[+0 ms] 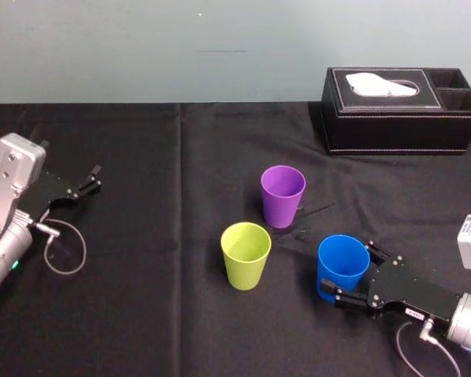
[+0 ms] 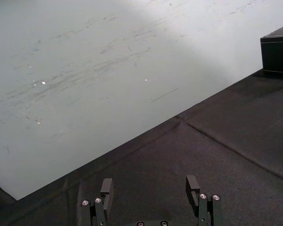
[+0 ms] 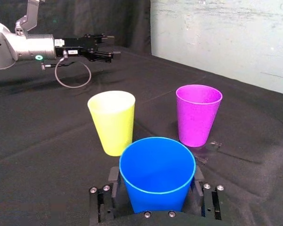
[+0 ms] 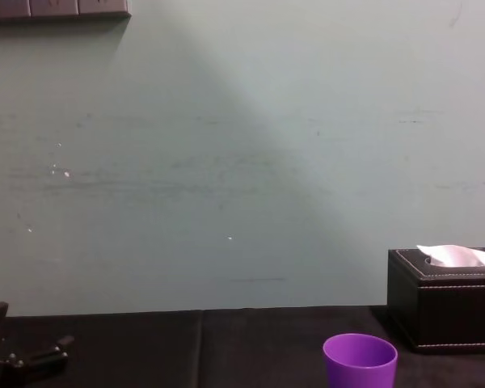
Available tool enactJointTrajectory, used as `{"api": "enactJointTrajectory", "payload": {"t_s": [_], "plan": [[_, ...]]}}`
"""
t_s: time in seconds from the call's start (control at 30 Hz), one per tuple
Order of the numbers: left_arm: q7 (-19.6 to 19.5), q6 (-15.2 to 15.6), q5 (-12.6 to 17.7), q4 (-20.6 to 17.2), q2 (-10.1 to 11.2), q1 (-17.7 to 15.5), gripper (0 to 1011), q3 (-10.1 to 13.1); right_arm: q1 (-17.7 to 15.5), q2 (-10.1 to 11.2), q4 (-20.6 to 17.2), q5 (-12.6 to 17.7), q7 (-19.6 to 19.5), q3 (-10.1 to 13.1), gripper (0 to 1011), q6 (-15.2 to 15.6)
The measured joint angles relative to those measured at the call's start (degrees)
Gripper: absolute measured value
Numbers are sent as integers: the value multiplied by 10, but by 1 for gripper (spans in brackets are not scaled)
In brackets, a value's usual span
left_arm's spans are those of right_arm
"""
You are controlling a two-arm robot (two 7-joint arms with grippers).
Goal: Stack the three plastic cups sequentially using one hand.
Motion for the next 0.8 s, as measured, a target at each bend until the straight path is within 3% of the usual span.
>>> {"api": "enactJointTrajectory", "payload": {"t_s": [0.23,0.8], "plan": [[0,0,0,0,0,0,1011,0,-1,1,-1,1,0,1,768,0],[0,0,0,0,0,0,1011,0,-2,2,-2,2,-1,2,720,-1]]}}
